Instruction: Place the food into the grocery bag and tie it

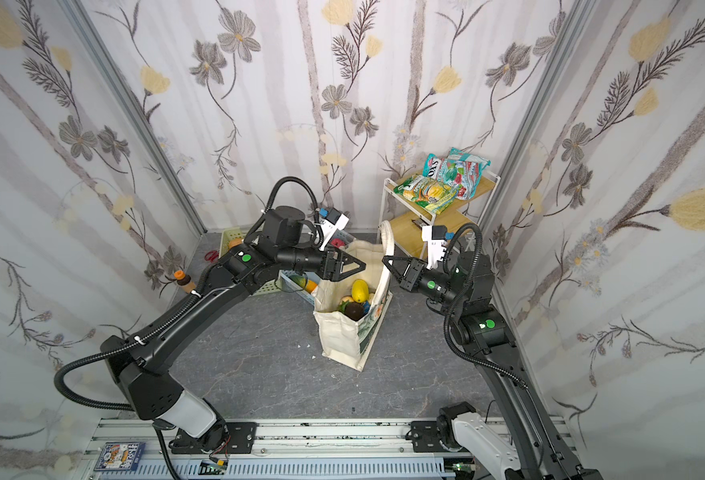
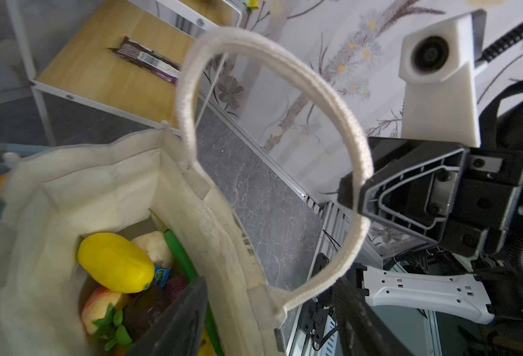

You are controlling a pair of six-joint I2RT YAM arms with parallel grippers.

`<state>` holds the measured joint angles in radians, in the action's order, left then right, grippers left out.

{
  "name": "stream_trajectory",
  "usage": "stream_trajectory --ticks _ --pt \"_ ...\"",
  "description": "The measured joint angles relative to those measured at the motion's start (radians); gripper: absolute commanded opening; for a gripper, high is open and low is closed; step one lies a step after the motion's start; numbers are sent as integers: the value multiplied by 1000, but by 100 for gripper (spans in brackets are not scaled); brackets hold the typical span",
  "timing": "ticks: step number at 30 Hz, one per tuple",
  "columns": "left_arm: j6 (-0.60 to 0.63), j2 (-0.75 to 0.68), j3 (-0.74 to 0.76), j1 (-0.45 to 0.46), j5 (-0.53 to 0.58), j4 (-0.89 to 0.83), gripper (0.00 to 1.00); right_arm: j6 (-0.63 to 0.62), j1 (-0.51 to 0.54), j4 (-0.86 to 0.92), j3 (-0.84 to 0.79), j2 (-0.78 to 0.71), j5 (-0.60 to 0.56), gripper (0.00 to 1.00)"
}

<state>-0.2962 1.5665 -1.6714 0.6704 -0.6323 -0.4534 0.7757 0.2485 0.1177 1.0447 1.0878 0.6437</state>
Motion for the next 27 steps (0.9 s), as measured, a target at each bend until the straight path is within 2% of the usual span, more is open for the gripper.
stream_trajectory --ticks 5,11,14,18,22,27 --pt "-75 -62 100 -119 60 24 73 -13 -102 56 2 -26 -4 11" --pt "-169 -33 188 -170 147 -48 75 -68 -228 134 18 -24 5 11" --pt "-242 -22 259 -178 132 -49 75 -89 -233 156 19 -23 14 11" --pt "-367 -15 403 -198 82 26 69 -98 -237 163 19 -23 14 11" --pt "-510 -10 566 -250 64 148 65 -103 -232 169 29 -16 14 11" --pt "-668 21 677 -251 -11 341 67 -112 -187 197 72 0 8 11"
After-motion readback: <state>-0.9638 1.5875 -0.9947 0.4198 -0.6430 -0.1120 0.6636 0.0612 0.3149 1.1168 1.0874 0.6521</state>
